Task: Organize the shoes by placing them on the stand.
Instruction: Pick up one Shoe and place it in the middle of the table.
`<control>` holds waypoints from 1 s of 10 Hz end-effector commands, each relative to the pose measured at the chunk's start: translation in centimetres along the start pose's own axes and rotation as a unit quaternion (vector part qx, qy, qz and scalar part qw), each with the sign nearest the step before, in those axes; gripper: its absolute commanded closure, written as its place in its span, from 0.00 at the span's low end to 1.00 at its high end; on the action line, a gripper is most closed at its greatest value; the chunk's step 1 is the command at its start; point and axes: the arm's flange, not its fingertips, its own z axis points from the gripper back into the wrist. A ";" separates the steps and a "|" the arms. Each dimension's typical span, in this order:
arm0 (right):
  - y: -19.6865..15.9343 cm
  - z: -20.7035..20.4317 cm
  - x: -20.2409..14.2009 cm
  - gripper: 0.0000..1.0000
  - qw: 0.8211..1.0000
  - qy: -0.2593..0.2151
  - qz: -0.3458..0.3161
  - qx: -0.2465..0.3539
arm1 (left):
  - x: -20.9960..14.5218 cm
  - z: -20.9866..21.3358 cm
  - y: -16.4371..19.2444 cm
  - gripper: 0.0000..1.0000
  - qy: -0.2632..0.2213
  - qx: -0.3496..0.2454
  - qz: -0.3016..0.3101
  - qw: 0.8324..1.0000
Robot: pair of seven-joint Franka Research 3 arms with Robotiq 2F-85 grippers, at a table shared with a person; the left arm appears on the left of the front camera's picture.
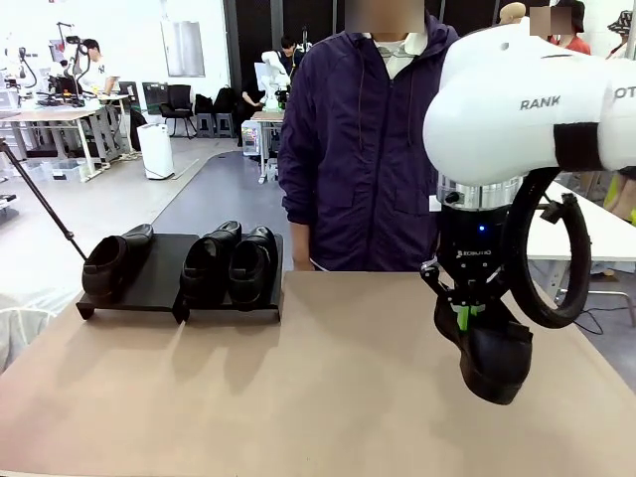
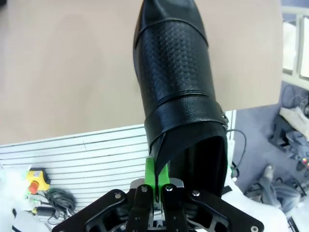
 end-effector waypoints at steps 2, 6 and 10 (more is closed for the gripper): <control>1.1 0.6 -0.1 1.00 1.000 -0.006 0.000 -0.002 | 0.0 0.1 -0.1 0.00 0.001 -0.006 0.001 1.000; 5.2 -0.6 -7.4 1.00 0.992 -0.125 -0.011 -0.003 | 0.0 0.1 -0.1 0.00 0.001 -0.006 0.001 1.000; 13.1 -4.7 -10.3 1.00 0.979 -0.201 -0.018 0.008 | 0.0 0.1 -0.1 0.00 0.001 -0.006 0.001 1.000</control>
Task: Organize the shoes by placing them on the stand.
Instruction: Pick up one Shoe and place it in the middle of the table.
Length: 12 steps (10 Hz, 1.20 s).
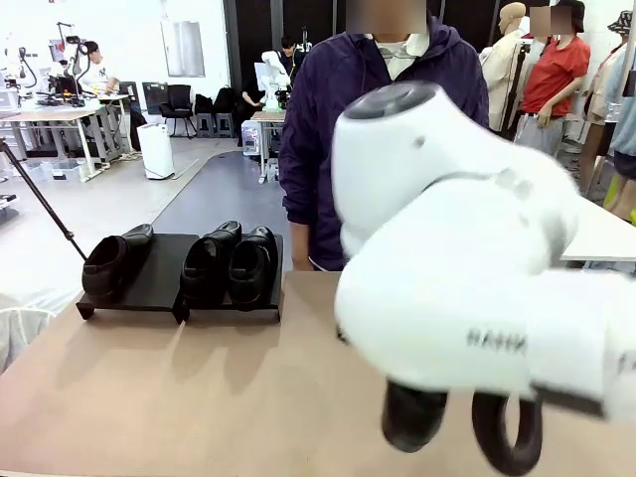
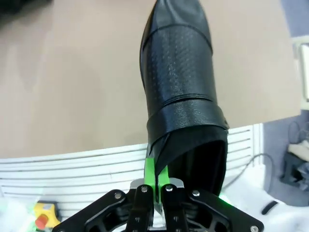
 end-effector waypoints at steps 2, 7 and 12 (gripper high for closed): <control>6.7 -4.6 2.0 1.00 0.998 -0.043 0.036 0.023 | 0.0 0.1 -0.1 0.00 0.001 -0.006 0.002 1.000; 11.9 -10.2 3.1 1.00 0.996 -0.064 0.051 0.026 | 0.0 0.1 -0.1 0.00 0.001 -0.006 0.002 1.000; 15.0 -11.9 2.8 1.00 0.995 -0.039 0.075 0.054 | 0.0 0.1 -0.1 0.00 0.001 -0.006 0.002 1.000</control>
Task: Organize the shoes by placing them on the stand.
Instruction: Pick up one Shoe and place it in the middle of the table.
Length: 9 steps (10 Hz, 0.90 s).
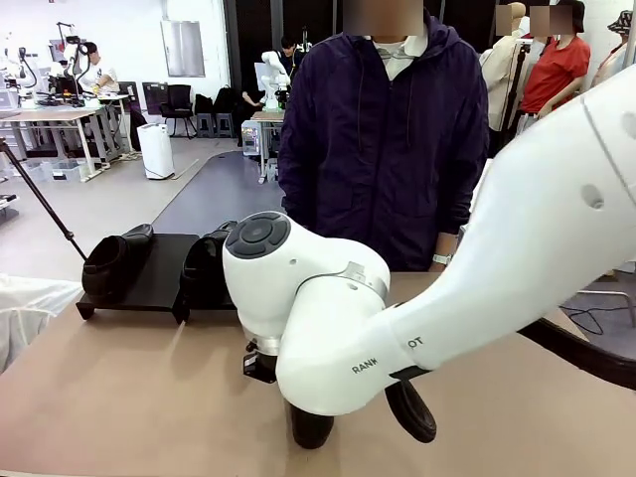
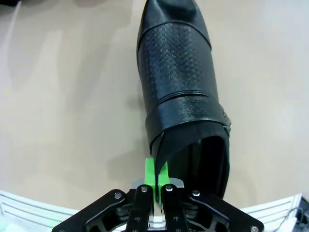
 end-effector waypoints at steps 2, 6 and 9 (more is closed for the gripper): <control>1.5 -0.3 0.6 1.00 1.000 -0.010 0.004 0.005 | 0.0 0.1 -0.1 0.00 0.001 -0.006 0.001 1.000; 1.7 -0.1 0.5 0.00 1.000 -0.006 0.001 0.010 | 0.0 0.1 -0.1 0.00 0.001 -0.006 0.001 1.000; 1.2 0.8 0.7 0.00 1.000 -0.009 -0.010 0.012 | 0.0 0.1 -0.1 0.00 0.001 -0.006 0.001 1.000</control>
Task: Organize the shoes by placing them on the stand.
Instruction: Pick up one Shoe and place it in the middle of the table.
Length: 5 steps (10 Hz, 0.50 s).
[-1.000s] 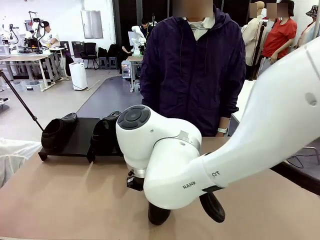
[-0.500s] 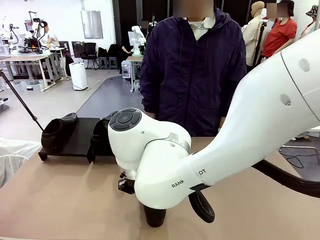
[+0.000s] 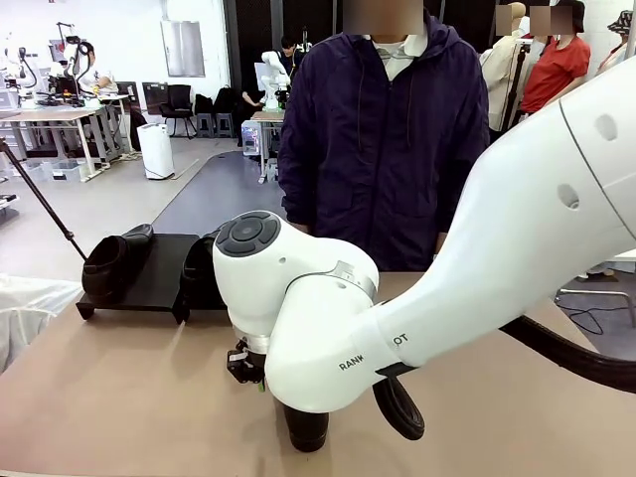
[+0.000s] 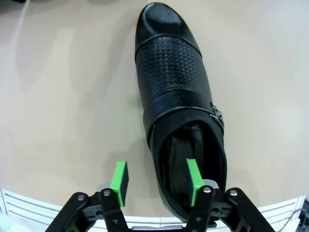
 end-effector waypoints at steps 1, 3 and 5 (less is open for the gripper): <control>-0.4 1.7 0.6 0.00 1.000 -0.015 -0.015 0.005 | 0.0 0.1 -0.1 0.00 0.000 -0.006 0.001 1.000; -3.4 6.7 1.0 0.00 0.999 -0.019 -0.015 0.024 | 0.0 0.1 -0.1 0.00 0.000 -0.006 0.001 1.000; -8.7 13.7 0.9 0.00 0.998 -0.006 0.003 0.059 | 0.0 0.1 -0.1 0.00 0.000 -0.006 0.001 1.000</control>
